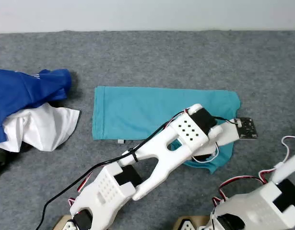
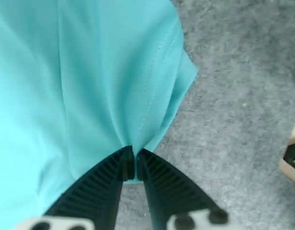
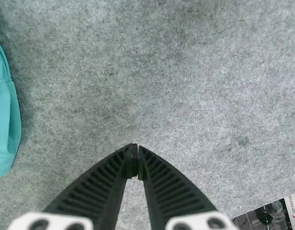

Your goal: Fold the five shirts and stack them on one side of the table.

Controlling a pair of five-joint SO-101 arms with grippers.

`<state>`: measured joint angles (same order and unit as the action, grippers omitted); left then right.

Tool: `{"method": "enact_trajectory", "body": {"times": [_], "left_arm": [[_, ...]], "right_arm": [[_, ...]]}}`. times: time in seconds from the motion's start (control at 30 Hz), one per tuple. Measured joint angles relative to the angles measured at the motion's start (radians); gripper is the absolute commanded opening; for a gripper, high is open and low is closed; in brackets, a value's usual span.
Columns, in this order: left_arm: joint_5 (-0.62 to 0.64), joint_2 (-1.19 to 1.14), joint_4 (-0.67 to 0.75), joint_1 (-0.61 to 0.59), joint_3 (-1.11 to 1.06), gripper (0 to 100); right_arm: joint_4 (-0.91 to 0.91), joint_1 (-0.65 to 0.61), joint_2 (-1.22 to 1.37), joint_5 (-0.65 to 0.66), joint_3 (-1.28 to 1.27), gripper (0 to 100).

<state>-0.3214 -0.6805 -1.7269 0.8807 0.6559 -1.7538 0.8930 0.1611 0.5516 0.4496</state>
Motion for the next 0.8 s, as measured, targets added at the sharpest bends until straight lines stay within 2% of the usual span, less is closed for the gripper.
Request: {"method": "enact_trajectory", "body": {"times": [0.1,0.17,0.5,0.8], "left_arm": [[0.005,0.000,0.000,0.002,0.000,20],[0.041,0.000,0.000,0.003,0.000,22],[0.117,0.003,0.003,0.003,0.000,22],[0.152,-0.069,0.129,0.026,0.000,22]], "right_arm": [[0.000,0.000,0.000,0.000,0.000,1.2],[0.000,0.000,0.000,0.000,0.000,1.2],[0.000,0.000,0.000,0.000,0.000,1.2],[0.000,0.000,0.000,0.000,0.000,1.2]]}}
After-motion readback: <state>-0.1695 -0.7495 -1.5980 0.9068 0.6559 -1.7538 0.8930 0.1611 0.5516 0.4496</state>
